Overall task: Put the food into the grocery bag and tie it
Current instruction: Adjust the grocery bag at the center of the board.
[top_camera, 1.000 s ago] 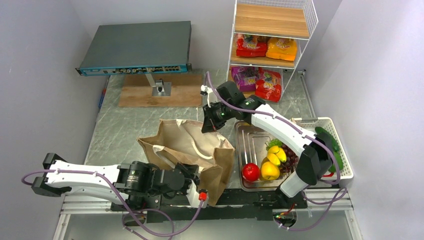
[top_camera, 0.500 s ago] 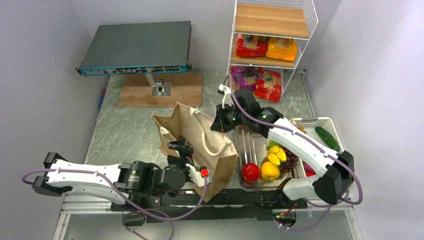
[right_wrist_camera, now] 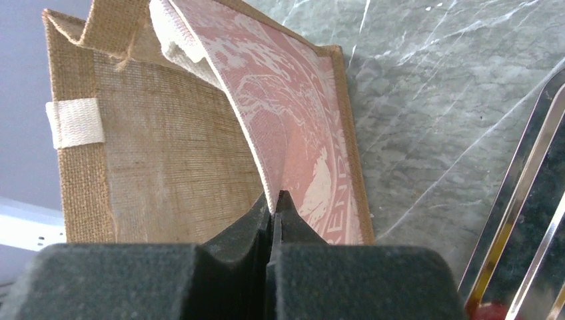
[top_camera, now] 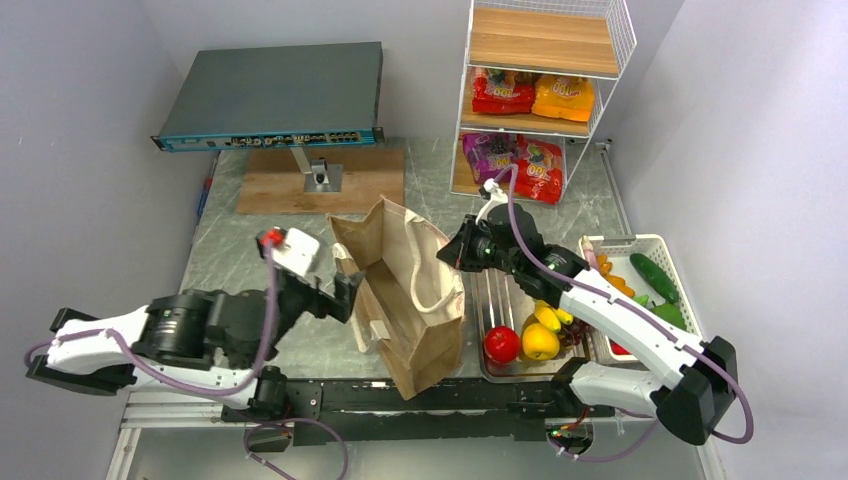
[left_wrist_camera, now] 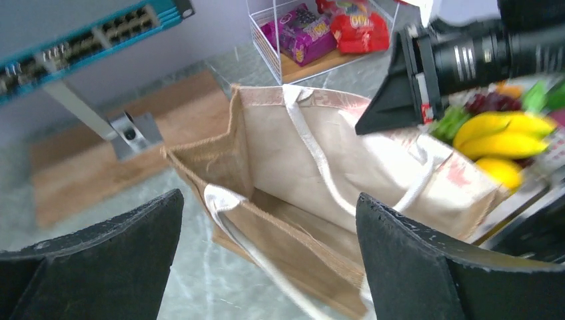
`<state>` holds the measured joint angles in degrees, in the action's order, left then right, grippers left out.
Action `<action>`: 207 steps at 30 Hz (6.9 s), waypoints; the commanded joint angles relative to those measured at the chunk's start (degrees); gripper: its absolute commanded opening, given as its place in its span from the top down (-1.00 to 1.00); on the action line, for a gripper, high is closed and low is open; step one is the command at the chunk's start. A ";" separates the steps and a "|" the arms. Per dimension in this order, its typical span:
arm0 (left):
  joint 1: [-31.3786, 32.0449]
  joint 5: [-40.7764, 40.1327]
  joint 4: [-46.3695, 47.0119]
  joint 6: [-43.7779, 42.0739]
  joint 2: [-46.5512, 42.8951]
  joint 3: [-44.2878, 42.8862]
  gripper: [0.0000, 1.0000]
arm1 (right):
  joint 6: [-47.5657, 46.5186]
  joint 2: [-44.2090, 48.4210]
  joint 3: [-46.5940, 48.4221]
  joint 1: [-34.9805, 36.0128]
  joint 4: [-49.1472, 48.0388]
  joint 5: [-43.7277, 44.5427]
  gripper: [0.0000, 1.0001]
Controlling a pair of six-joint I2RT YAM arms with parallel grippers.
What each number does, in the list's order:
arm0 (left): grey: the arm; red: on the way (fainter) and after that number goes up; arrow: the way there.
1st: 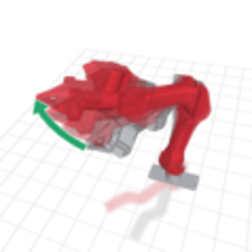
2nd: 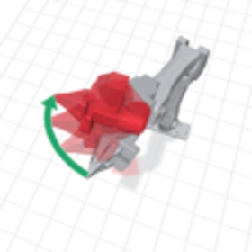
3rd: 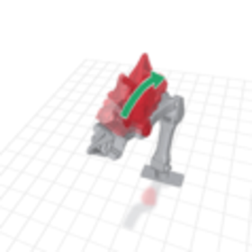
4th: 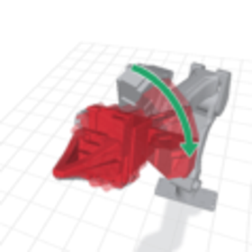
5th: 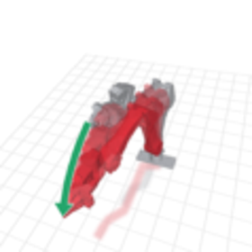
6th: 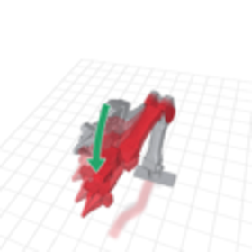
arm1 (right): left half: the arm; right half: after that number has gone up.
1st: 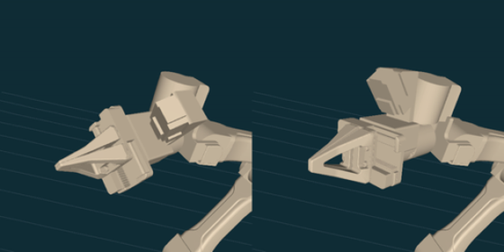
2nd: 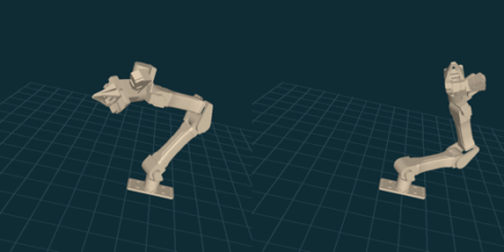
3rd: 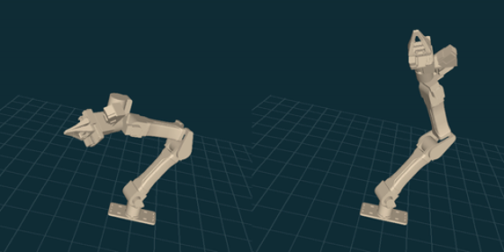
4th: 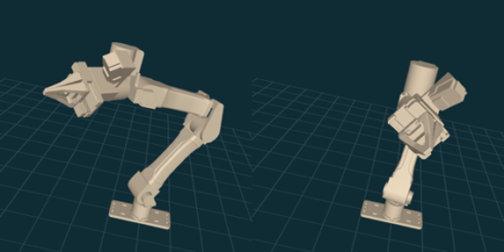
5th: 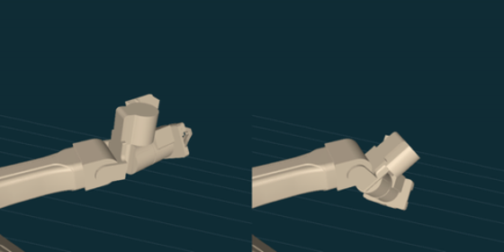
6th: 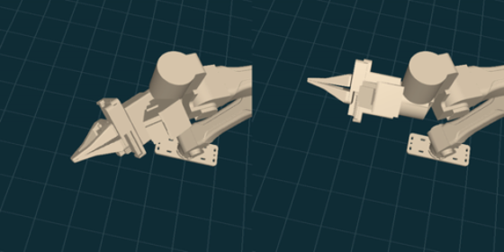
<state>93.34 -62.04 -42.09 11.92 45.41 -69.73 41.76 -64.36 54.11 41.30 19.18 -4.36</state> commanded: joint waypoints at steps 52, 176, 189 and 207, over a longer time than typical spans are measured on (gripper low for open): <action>-45.44 44.94 4.16 16.32 20.95 -0.02 1.00 | -7.96 4.20 14.27 0.54 11.03 11.75 -0.50; -50.79 40.78 15.94 -9.24 6.91 6.08 1.00 | 4.34 6.86 -1.82 -12.09 -40.34 -57.03 1.00; -51.48 34.60 2.33 -13.30 6.20 -8.99 1.00 | 0.16 5.88 -1.76 -12.32 -40.73 -63.85 1.00; -51.49 38.52 -5.30 -7.66 7.71 -18.69 1.00 | -19.23 5.88 4.34 -13.08 5.05 -19.85 -0.46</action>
<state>42.17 -24.05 -49.25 1.89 52.12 -85.97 26.35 -59.90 53.39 28.49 10.26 -45.98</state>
